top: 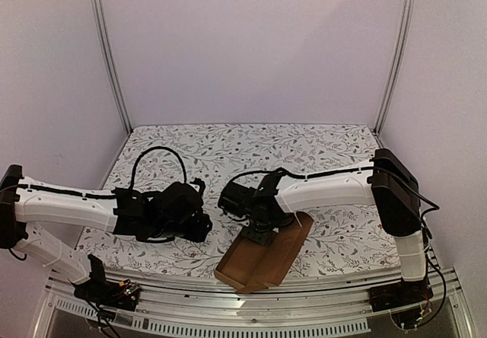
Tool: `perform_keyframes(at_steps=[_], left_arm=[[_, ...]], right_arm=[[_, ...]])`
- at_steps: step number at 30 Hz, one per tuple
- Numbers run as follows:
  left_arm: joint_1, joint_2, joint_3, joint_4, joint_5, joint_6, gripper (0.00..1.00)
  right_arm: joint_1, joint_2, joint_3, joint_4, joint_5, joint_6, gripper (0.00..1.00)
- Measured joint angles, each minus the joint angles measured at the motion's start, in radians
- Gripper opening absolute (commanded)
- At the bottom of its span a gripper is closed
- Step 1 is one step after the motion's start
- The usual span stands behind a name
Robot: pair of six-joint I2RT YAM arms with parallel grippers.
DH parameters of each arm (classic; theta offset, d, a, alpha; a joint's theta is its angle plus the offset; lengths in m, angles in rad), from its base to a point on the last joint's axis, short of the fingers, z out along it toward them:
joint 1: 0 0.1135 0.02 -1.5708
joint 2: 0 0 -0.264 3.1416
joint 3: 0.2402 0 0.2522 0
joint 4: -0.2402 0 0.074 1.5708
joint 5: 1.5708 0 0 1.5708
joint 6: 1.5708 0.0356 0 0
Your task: Fold the paper box
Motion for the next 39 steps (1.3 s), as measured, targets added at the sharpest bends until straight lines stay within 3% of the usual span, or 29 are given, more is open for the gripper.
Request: perform_keyframes(at_steps=[6,16,25,30,39], left_arm=[[0.009,-0.005,-0.002,-0.004,-0.005,0.000,0.49],[0.009,0.004,-0.002,0.004,0.022,0.006,0.49],[0.010,0.067,0.003,0.062,0.102,0.037,0.33],[0.011,0.116,0.014,0.106,0.159,0.048,0.30],[0.012,0.196,0.112,0.138,0.240,0.082,0.34]], right_arm=[[-0.010,-0.007,0.011,-0.001,-0.026,-0.003,0.52],[-0.010,-0.147,0.091,-0.041,-0.031,0.019,0.59],[-0.010,-0.372,0.081,-0.148,0.053,0.086,0.60],[-0.011,-0.535,0.006,-0.221,0.137,0.158,0.58],[-0.011,-0.739,-0.211,-0.362,0.223,0.342,0.55]])
